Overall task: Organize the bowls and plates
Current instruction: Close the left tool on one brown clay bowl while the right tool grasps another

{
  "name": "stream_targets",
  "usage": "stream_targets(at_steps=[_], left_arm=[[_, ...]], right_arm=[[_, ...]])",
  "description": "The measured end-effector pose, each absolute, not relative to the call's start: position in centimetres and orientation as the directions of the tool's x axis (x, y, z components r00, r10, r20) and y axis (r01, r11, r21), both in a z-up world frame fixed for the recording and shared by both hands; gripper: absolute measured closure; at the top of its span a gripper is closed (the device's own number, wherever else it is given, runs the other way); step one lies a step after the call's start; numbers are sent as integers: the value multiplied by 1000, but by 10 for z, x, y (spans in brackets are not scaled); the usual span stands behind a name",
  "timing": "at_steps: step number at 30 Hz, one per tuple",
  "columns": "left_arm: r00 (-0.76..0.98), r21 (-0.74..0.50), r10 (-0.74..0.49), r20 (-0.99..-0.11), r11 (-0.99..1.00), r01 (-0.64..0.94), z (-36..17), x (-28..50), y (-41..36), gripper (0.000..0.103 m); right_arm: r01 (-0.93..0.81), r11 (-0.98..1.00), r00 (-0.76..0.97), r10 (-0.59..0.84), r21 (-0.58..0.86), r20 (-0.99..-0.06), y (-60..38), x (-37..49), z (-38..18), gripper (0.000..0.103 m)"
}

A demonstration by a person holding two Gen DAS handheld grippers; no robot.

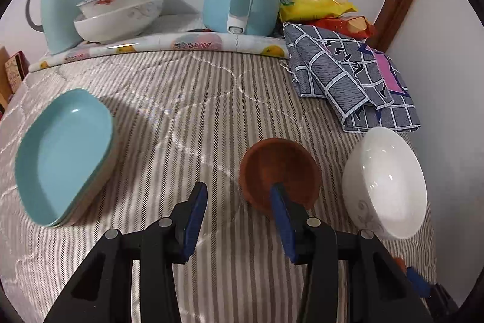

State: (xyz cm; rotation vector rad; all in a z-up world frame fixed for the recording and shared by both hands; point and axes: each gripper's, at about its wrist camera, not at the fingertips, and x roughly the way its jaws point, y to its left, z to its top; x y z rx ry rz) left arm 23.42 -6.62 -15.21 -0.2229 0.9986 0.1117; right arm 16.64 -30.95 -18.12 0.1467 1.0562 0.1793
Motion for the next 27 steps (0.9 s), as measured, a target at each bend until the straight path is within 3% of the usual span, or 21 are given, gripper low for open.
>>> stream_targets(at_steps=[2,13,27], left_arm=[[536,-138,-12,-844,971,-195,-156,240,-65,61],[512,-177,-66,-856,969,-172,-181,262,-62,61],[526,-119,-34,-850,985,-127,-184,267,-69,66]], right_arm=[[-79,973,458,230,218,-859,-308,170,-188,62],[-99,981,513,192,165,-837,-300,168,-198,62],[-67,986,529,165,153,-833,-298,167,-198,63]])
